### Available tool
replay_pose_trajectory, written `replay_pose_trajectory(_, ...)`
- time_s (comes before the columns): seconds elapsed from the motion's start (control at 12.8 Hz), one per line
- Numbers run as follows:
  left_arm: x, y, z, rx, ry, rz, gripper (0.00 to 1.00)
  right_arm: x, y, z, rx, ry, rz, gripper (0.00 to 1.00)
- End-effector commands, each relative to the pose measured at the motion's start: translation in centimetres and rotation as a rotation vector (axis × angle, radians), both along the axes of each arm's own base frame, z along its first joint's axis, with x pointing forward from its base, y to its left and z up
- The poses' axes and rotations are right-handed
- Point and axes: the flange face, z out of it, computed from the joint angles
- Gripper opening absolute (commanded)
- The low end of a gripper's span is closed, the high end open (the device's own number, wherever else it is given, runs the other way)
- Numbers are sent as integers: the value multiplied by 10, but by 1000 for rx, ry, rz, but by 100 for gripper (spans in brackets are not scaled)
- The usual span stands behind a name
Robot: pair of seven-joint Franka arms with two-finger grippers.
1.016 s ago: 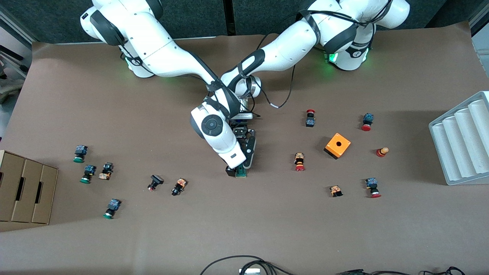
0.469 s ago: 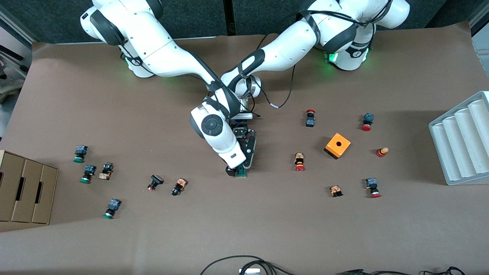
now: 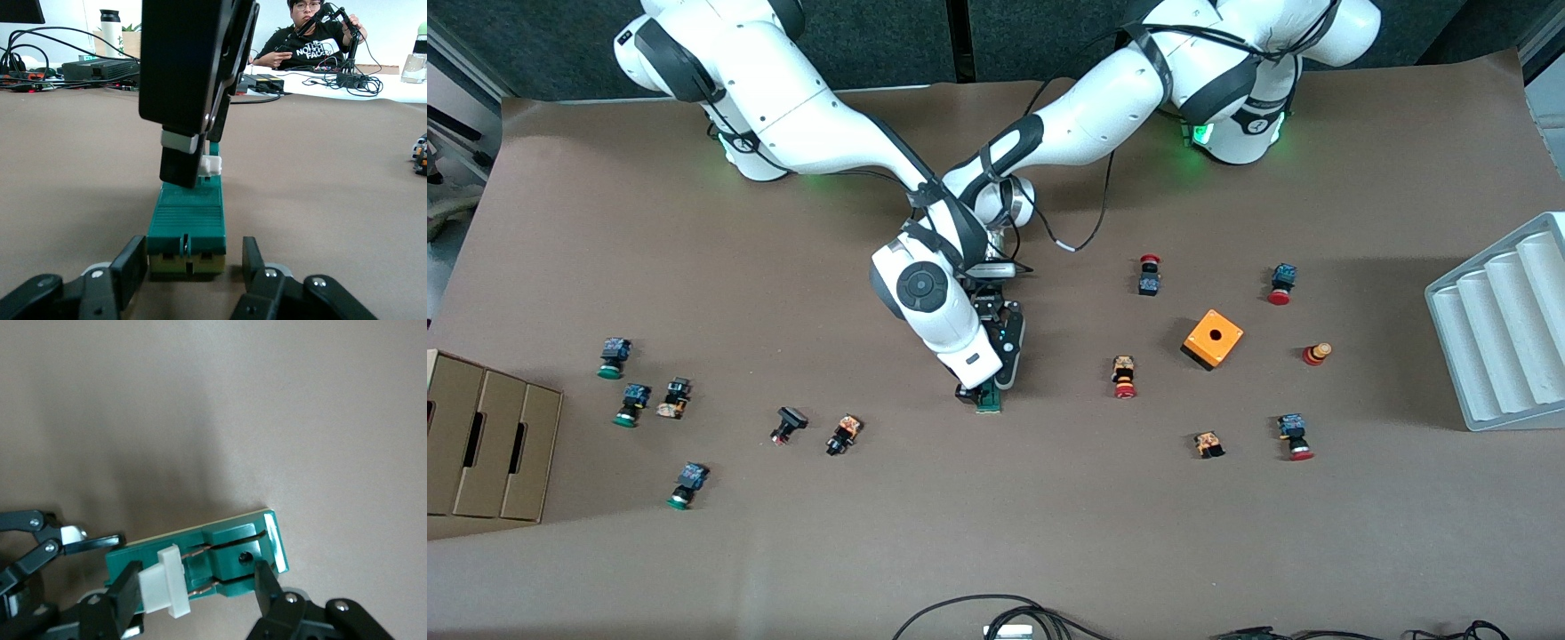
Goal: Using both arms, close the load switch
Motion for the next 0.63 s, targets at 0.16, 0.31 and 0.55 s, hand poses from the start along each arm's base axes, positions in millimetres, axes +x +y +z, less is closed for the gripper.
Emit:
replay_pose_trajectory(0.16, -1, -4, -12, -11, -5, -6, 65, 11, -6, -6, 6, -35, -9, 68)
replay_pose_trajectory(0.31, -1, -4, -12, -11, -5, -6, 65, 11, -6, -6, 4, -35, -7, 64)
replay_pose_trajectory(0.55, -1, -4, -12, -11, -5, -6, 65, 11, -7, -7, -2, -38, -2, 60)
